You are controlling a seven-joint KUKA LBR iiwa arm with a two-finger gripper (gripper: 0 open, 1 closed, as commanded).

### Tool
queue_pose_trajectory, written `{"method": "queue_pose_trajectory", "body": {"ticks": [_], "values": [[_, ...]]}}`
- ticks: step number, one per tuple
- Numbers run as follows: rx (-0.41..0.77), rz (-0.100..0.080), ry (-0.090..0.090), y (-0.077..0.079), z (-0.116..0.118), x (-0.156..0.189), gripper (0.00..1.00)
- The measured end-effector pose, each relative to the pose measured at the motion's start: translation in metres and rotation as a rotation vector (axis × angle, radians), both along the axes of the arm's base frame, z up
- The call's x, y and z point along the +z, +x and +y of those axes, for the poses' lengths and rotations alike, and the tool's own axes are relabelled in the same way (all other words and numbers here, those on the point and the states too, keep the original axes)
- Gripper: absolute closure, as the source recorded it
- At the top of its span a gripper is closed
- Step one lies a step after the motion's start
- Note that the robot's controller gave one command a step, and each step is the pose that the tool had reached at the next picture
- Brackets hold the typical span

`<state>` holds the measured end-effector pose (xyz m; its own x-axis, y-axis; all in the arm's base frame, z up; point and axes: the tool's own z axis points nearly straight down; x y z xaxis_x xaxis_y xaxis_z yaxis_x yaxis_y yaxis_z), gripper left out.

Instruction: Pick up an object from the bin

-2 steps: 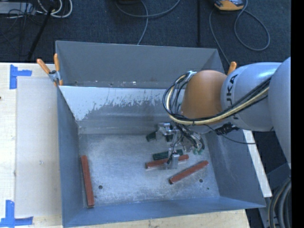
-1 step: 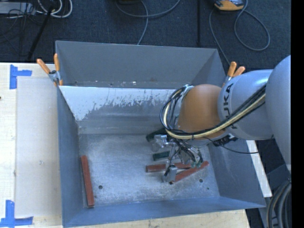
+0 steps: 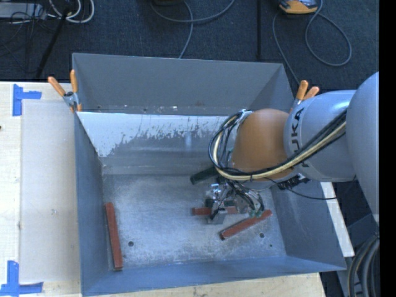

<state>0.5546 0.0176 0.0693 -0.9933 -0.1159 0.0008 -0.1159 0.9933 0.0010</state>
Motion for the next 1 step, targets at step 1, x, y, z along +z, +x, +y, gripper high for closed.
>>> {"method": "queue_pose_trajectory", "body": {"ticks": [1], "values": [[-0.001,0.0,0.0,0.0,-0.0001,-0.0001,0.0]]}}
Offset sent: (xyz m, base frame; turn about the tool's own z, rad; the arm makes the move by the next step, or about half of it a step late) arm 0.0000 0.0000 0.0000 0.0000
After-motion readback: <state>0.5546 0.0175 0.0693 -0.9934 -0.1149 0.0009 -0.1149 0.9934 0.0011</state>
